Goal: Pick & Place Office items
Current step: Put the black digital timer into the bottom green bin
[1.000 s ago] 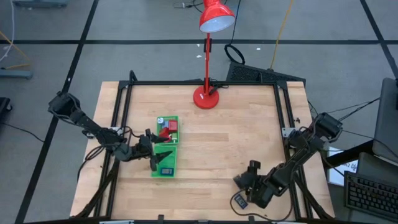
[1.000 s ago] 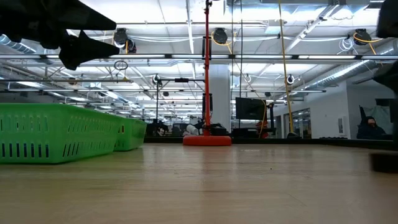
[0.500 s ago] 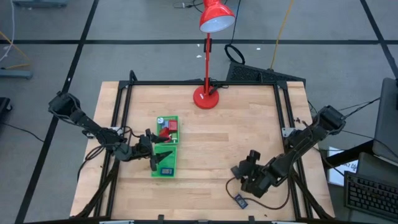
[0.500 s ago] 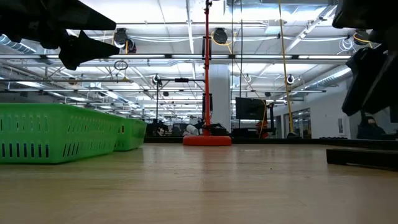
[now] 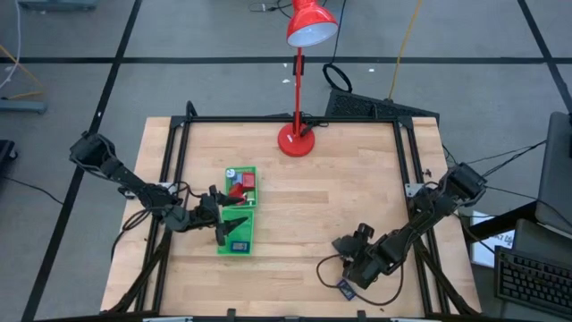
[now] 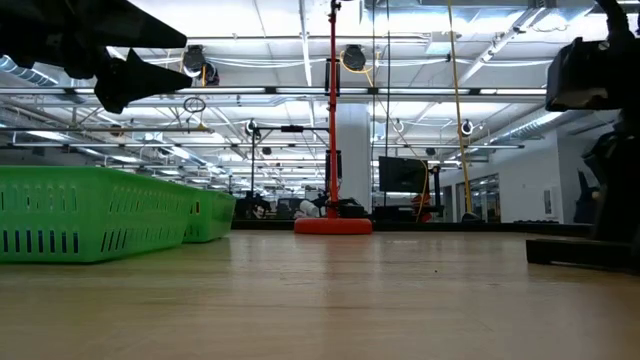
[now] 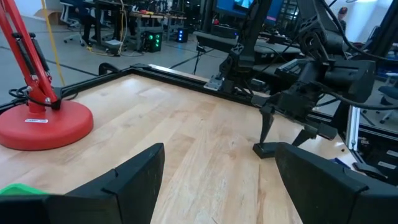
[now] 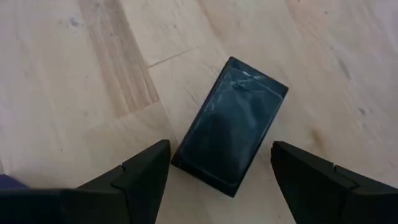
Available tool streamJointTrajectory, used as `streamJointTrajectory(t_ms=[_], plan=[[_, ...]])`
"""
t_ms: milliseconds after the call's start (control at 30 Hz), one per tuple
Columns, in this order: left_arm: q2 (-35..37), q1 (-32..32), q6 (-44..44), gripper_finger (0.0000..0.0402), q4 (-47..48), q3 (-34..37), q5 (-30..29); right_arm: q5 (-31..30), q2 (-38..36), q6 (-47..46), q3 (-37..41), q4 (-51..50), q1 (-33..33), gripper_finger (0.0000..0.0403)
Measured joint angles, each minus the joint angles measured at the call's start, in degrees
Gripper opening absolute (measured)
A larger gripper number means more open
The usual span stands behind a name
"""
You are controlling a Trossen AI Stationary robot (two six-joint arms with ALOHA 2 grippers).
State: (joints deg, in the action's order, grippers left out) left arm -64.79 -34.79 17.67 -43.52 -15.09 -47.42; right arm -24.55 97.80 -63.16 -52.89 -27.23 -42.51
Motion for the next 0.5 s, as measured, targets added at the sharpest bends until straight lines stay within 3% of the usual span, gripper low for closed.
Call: streamJointTrajectory(t_ms=[267, 500], plan=[[0.0, 0.0, -0.7, 0.0310, 0.0, 0.0, 0.0, 1.8, 0.2, 4.2, -0.2, -0.9, 0.1, 0.0258], [0.0, 0.0, -0.7, 0.0310, 0.0, 0.0, 0.0, 2.3, 0.2, 5.3, -0.2, -0.5, 0.9, 0.0203]])
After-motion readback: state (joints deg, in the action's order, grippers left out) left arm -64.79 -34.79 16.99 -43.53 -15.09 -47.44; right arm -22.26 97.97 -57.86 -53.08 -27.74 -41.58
